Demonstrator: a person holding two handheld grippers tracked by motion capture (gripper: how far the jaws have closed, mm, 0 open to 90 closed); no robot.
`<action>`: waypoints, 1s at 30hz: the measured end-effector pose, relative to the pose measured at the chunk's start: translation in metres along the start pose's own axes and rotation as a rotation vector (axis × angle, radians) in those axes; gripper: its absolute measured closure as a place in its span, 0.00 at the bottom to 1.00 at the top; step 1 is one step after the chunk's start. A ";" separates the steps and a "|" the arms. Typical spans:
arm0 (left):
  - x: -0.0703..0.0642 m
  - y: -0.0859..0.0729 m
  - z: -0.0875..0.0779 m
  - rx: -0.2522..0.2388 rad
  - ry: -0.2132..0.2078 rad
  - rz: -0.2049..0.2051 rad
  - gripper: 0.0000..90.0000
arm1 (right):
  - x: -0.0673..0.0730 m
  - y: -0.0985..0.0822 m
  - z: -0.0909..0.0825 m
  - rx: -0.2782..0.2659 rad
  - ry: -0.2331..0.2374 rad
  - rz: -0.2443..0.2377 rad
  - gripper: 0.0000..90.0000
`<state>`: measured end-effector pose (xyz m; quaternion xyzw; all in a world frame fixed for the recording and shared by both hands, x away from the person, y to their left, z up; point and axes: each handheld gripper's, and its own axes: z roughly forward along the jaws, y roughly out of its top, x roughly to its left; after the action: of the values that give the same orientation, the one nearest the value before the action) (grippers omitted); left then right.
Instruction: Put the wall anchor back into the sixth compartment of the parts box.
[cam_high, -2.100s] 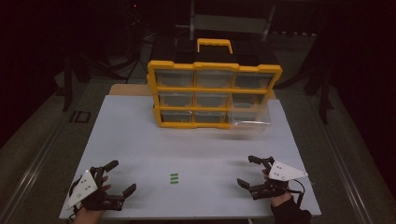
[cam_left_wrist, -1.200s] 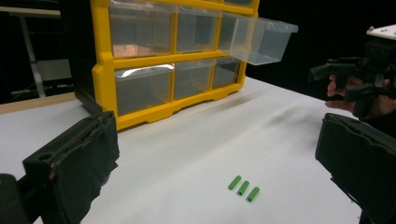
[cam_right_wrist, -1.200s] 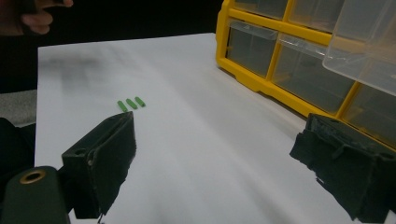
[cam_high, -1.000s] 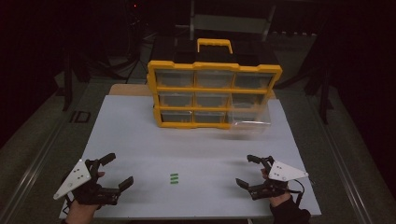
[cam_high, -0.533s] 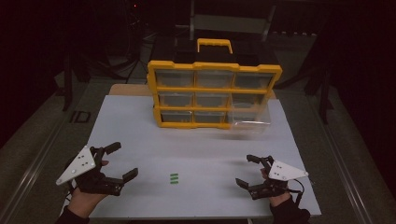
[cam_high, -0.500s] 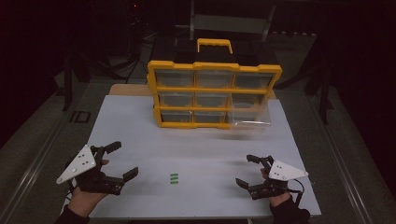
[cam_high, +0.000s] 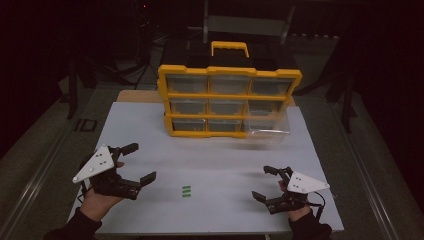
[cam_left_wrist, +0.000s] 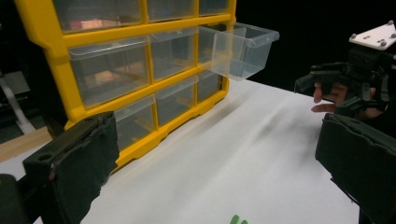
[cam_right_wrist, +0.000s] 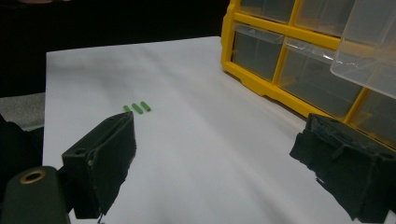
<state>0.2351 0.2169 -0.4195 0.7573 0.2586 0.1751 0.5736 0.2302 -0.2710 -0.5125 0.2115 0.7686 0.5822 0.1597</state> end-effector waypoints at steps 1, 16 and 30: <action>0.000 0.000 0.000 0.000 0.000 0.000 0.00 | 0.000 0.000 0.000 0.000 0.001 0.001 0.12; 0.000 -0.004 0.028 0.050 -0.062 0.031 0.00 | 0.002 0.000 0.002 0.004 0.015 -0.001 0.12; 0.001 -0.030 0.069 0.152 -0.140 0.032 0.05 | 0.002 0.000 0.002 0.004 0.019 -0.004 0.12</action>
<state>0.2688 0.1697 -0.4677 0.8130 0.2185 0.1107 0.5282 0.2300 -0.2682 -0.5127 0.2049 0.7716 0.5824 0.1532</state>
